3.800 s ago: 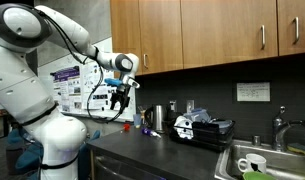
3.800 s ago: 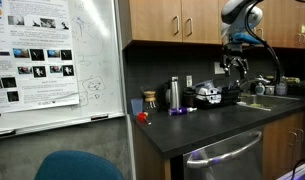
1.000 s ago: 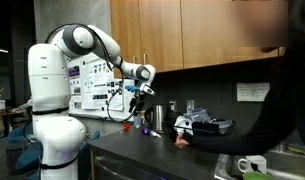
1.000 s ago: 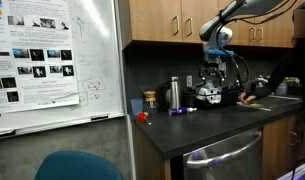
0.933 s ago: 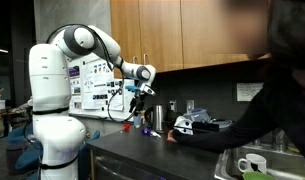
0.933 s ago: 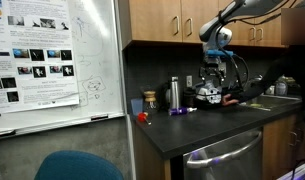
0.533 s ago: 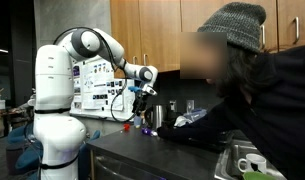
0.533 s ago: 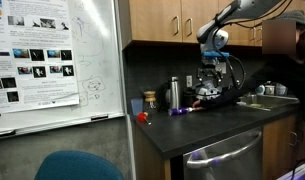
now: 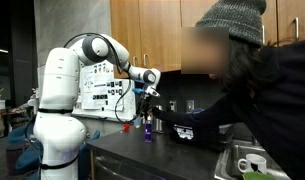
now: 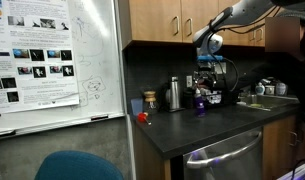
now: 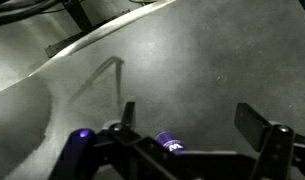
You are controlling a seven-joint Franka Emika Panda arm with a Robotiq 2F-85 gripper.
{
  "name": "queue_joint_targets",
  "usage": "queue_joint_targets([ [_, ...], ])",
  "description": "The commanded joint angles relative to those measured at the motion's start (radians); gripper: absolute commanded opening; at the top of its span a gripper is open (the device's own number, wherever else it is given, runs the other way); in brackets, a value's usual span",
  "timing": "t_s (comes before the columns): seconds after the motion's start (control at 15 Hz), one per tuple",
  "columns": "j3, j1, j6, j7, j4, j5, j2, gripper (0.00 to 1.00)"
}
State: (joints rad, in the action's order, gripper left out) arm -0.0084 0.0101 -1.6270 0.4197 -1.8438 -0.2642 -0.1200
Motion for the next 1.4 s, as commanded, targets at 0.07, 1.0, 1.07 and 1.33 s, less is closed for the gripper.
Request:
queue_joint_targets([
  [0.07,-0.022,0.008,0.014,0.026,0.069,-0.014,-0.076,1.0],
  [1.0,-0.072,0.043,0.022,0.009,0.149,-0.025,-0.172,1.0],
  [1.07,-0.072,0.042,0.02,0.005,0.143,-0.021,-0.168,1.0],
  [1.33,-0.068,0.035,0.018,-0.008,0.121,-0.012,-0.154,1.0],
])
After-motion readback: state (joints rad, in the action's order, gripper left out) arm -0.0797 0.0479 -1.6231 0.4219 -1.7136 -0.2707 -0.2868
